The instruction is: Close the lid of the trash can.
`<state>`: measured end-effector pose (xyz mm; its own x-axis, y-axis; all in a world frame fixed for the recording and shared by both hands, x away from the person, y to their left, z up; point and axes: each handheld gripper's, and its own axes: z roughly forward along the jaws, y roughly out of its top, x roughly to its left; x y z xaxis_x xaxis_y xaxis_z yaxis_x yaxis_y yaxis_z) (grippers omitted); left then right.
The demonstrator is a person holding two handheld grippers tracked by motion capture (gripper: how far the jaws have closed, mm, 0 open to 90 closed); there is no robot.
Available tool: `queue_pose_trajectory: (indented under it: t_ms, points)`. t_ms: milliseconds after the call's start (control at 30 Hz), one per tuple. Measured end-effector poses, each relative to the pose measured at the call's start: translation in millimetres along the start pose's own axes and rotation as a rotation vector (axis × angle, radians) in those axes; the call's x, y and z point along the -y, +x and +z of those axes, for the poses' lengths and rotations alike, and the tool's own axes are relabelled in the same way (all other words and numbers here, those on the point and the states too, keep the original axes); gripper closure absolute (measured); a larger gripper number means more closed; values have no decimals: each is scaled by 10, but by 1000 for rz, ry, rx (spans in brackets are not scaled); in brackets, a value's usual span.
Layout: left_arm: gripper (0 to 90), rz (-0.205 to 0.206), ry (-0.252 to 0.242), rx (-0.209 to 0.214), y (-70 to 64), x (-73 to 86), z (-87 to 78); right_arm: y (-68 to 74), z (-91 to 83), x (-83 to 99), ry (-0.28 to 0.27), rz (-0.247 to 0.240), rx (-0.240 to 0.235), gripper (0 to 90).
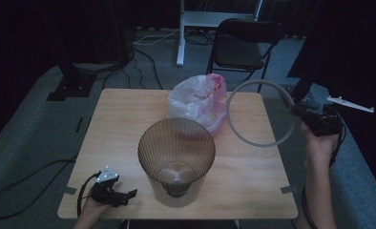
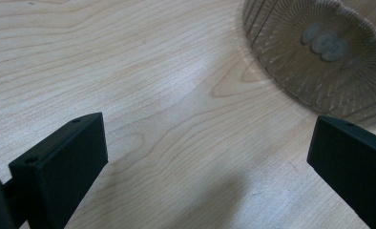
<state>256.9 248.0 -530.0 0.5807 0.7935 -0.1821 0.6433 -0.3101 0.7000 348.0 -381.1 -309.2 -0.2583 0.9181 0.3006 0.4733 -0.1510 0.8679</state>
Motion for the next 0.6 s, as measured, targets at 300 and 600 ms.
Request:
queue_pose_trajectory:
  t_ms: [300, 600]
  points:
    - [0, 4, 2, 1, -2, 0, -1, 483, -75, -280, -70, -58, -180, 838]
    - [0, 5, 2, 3, -3, -2, 1, 1086, 11, -346, -26, -149, -357, 838]
